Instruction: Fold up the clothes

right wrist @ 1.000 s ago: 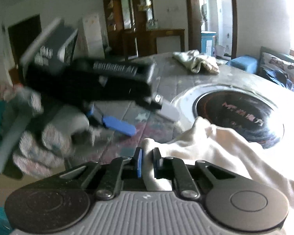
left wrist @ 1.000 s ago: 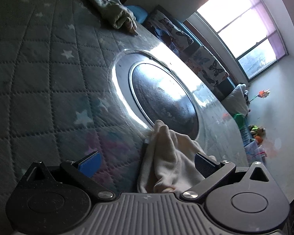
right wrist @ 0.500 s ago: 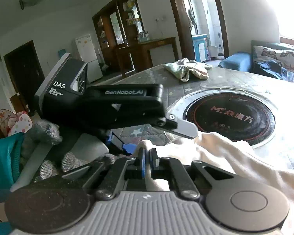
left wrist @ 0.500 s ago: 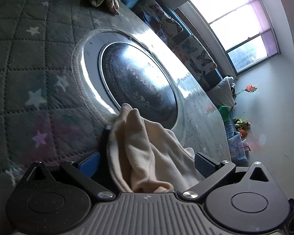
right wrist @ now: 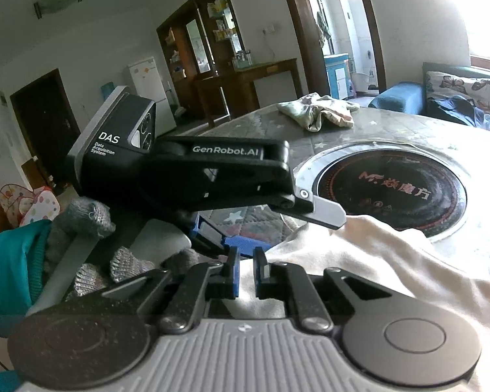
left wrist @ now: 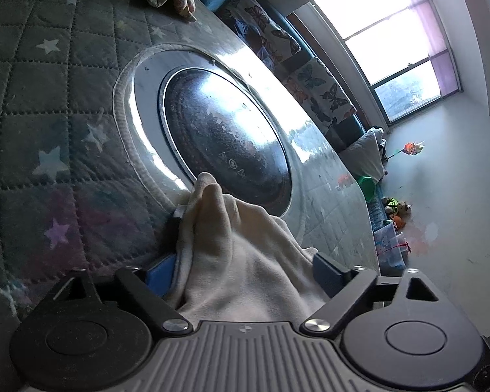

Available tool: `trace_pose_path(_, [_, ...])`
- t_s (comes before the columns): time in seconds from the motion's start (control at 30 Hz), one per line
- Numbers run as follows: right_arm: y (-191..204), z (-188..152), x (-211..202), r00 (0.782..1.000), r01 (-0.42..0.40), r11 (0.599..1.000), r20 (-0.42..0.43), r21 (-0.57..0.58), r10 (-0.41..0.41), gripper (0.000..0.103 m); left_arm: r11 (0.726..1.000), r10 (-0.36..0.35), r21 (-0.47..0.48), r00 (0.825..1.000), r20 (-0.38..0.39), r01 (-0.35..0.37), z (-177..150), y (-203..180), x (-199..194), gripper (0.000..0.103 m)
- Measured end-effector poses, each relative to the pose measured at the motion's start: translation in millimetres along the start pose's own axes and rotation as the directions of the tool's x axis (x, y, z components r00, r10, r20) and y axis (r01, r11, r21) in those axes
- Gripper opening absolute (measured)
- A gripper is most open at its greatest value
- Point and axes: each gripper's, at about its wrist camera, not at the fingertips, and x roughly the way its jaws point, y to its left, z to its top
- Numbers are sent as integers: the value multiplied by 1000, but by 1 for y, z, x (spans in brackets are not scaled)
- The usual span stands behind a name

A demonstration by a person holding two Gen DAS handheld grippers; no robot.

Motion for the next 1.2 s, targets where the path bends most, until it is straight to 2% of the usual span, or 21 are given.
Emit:
trace_pose_path(0.13, [-2, -2, 4, 1000, -1, 1000, -12, 16, 1, 10, 1000, 11, -4, 1000, 2, -11, 0, 3, -1, 71])
trace_pose_path(0.2, [-3, -3, 6, 1000, -4, 1000, -18, 24, 5, 13, 1000, 19, -11, 1000, 0, -19, 1, 6, -1, 61])
trace_pose_path(0.3, [-4, -4, 8, 1000, -3, 1000, -24, 30, 3, 21, 999, 21, -29, 1000, -3, -21, 2, 9, -2, 55])
trace_pose_path(0.33, [-5, -5, 9, 1000, -3, 1000, -26, 31, 3, 22, 999, 22, -35, 1000, -4, -22, 2, 10, -2, 55])
trace_pose_path(0.4, [-5, -5, 11, 1000, 0, 999, -30, 34, 1, 31, 999, 20, -41, 1000, -5, -20, 3, 11, -2, 55])
trace_pose_path(0.43, [-5, -6, 11, 1000, 2, 999, -31, 36, -1, 42, 999, 21, -40, 1000, -5, -21, 3, 11, -2, 55])
trace_pose_path(0.53, [-6, -7, 11, 1000, 5, 999, -30, 37, -4, 46, 999, 23, -34, 1000, -4, -23, 2, 10, -3, 55])
trace_pose_path(0.67, [-7, -8, 12, 999, 11, 999, -32, 34, -10, 61, 999, 20, -41, 1000, -4, -20, 3, 11, -3, 55])
trace_pose_path(0.8, [-5, -10, 12, 999, 16, 1000, -34, 21, -15, 72, 999, 17, -40, 1000, -7, -17, 3, 11, -2, 56])
trace_pose_path(0.87, [-2, -10, 11, 999, 31, 1000, -31, 2, -31, 86, 999, 14, -42, 1000, -9, -14, 4, 12, -3, 56])
trace_pose_path(1.03, [11, -15, 9, 997, 74, 995, -31, -72, -77, 98, 999, 10, -40, 1000, -10, -10, 4, 13, -3, 57])
trace_pose_path(1.2, [15, -18, 11, 991, 125, 986, -29, -108, -128, 103, 999, 4, -41, 1000, -15, -5, 4, 14, -3, 57])
